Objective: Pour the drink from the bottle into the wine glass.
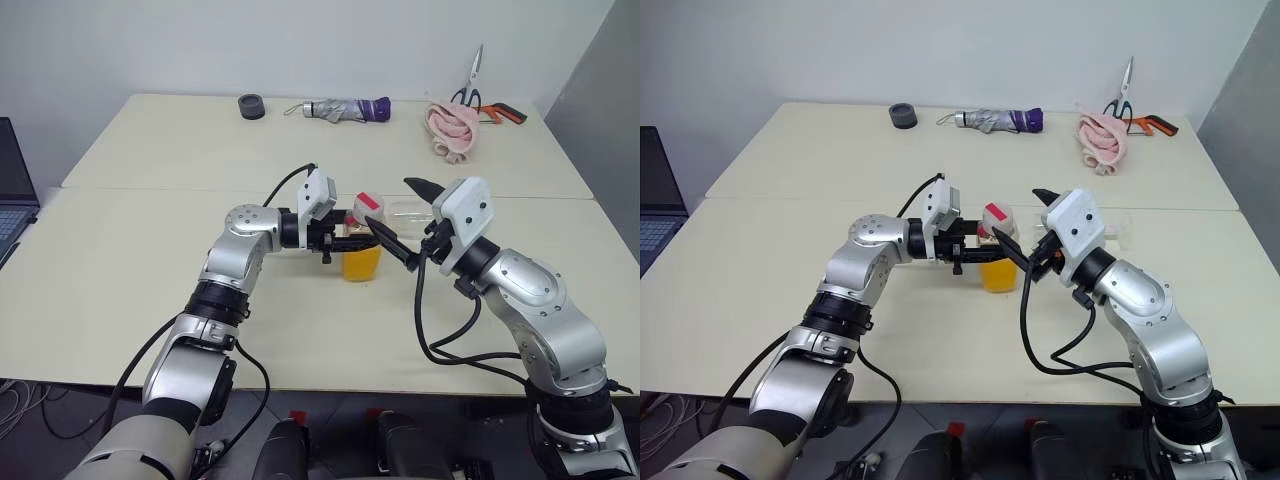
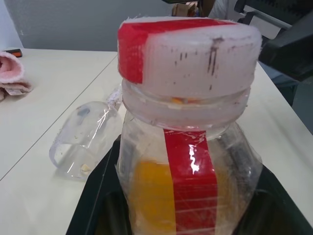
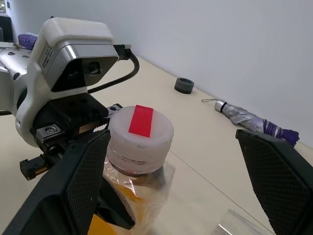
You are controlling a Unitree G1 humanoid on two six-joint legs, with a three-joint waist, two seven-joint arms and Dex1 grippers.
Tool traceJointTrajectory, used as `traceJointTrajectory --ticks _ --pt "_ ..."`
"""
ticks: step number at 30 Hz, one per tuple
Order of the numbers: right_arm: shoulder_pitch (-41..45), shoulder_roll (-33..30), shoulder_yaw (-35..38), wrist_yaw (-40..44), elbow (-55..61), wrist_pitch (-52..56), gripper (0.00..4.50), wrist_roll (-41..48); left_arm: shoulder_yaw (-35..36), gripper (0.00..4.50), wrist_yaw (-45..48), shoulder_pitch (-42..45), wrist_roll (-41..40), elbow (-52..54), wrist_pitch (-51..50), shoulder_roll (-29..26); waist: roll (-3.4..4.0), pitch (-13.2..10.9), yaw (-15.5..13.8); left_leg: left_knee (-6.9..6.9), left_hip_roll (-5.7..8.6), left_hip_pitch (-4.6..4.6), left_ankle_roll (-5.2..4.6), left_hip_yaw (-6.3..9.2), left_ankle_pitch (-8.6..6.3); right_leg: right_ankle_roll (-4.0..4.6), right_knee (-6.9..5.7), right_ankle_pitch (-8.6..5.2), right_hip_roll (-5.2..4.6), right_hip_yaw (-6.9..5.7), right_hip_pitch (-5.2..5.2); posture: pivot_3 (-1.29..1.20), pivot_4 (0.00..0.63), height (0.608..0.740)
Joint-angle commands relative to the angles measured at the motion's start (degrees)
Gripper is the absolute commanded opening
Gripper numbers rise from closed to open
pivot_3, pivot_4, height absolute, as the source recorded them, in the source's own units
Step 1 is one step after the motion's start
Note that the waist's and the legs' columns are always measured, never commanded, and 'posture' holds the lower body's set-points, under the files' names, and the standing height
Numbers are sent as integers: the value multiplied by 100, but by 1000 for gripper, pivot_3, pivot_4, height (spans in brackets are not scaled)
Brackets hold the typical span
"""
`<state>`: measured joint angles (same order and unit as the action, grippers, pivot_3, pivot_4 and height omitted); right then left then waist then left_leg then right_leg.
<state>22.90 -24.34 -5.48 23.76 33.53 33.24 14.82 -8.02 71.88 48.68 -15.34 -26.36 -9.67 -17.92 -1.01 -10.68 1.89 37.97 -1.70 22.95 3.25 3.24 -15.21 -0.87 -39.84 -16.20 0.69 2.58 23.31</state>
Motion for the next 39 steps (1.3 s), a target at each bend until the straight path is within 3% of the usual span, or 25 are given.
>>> traceJointTrajectory --ticks 1,27,39 --pt "-10 -87 347 -97 25 -15 4368 -56 110 1820 92 76 -139 248 126 -27 0 0 0 0 0 0 0 0 0 0 0 0 0 0 0 0 150 740" --pt "18 -209 447 45 -38 -72 4368 6 153 1818 142 127 -94 174 170 -48 0 0 -1 0 0 0 0 0 0 0 0 0 0 0 0 0 150 740" --pt "-318 -700 954 457 285 259 4368 558 175 1818 92 113 -87 168 197 -55 0 0 1 0 0 0 0 -1 0 0 0 0 0 1 0 0 150 740"
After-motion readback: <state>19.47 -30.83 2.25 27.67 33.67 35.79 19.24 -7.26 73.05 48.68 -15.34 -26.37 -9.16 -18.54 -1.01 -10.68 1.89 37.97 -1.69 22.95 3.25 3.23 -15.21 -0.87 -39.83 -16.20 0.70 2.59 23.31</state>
